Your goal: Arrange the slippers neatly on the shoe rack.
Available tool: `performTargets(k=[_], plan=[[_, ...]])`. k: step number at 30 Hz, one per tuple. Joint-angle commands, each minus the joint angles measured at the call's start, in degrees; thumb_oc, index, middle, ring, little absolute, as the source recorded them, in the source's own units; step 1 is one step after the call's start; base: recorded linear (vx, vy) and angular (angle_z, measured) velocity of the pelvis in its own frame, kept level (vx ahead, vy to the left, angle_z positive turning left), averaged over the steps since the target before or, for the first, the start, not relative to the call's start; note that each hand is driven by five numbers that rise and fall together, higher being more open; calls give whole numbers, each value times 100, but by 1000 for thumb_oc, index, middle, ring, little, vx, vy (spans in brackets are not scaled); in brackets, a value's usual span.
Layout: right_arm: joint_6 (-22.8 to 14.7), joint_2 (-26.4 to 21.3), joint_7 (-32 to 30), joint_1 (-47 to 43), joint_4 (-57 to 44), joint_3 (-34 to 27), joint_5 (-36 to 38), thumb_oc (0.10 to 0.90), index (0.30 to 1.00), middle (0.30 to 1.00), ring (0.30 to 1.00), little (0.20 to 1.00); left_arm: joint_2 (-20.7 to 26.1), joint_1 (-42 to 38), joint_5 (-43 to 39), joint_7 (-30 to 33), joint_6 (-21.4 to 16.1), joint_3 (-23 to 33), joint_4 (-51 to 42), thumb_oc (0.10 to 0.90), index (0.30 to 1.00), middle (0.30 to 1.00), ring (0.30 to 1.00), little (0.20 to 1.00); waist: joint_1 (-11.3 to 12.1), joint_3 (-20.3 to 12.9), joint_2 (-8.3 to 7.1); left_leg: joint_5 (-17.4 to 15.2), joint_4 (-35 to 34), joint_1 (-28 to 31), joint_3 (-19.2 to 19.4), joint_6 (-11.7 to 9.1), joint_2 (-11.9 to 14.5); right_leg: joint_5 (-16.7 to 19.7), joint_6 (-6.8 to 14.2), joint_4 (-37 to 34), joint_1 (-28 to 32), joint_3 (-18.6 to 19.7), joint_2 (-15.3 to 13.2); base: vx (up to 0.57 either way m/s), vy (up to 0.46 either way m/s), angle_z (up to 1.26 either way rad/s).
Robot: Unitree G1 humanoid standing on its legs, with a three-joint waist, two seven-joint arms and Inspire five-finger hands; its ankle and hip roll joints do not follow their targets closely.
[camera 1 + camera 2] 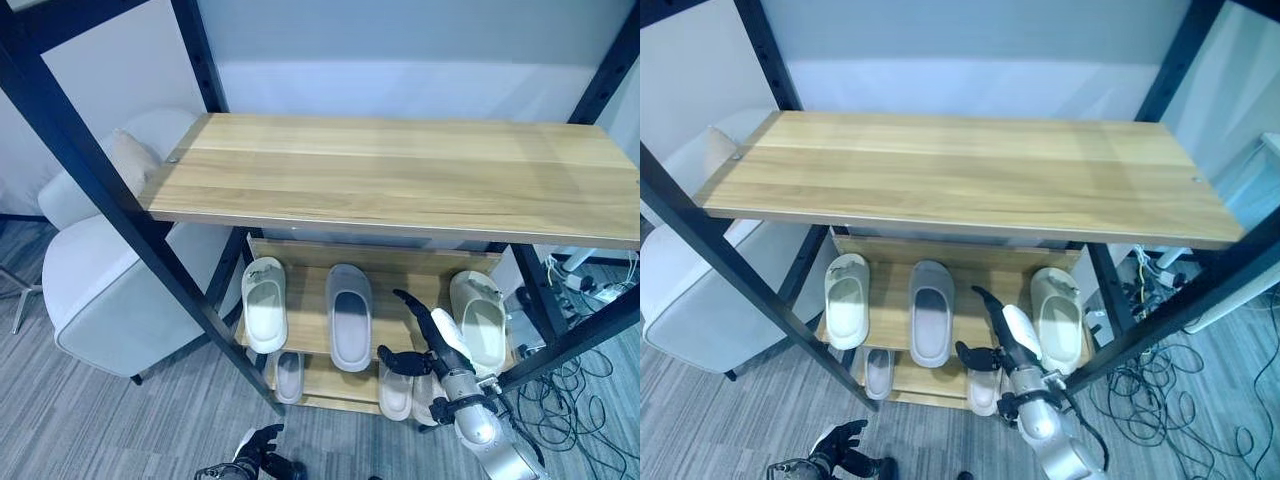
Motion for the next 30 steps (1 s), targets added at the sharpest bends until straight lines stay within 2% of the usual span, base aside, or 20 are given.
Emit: performTargets(k=[1,17,30], plan=[[-325,236,-436,-796,-238,-256,211,800,900,900,900,900,7,232,74,169,-102,-314,435,800,900,900,900,900,407,-25,-157,-646,49,141,-155,13,-274,-483,300,79,37,200,-65,20,30,0],[-286,428,-764,-1181,-32,-16,102,800,900,900,900,900,-47,226,21,312,-97,-347,466,800,900,900,900,900,541,17,-199,-688,49,137,-199,26,-279,-479,318,79,29,141,-104,12,15,4],[-13,520,-1282,-1585,490,30,-301,800,900,900,900,900,-67,290,-39,468,-107,-443,340,800,900,900,900,900,639,23,-198,-715,49,171,-238,14,-279,-497,316,79,63,77,-122,3,3,1]])
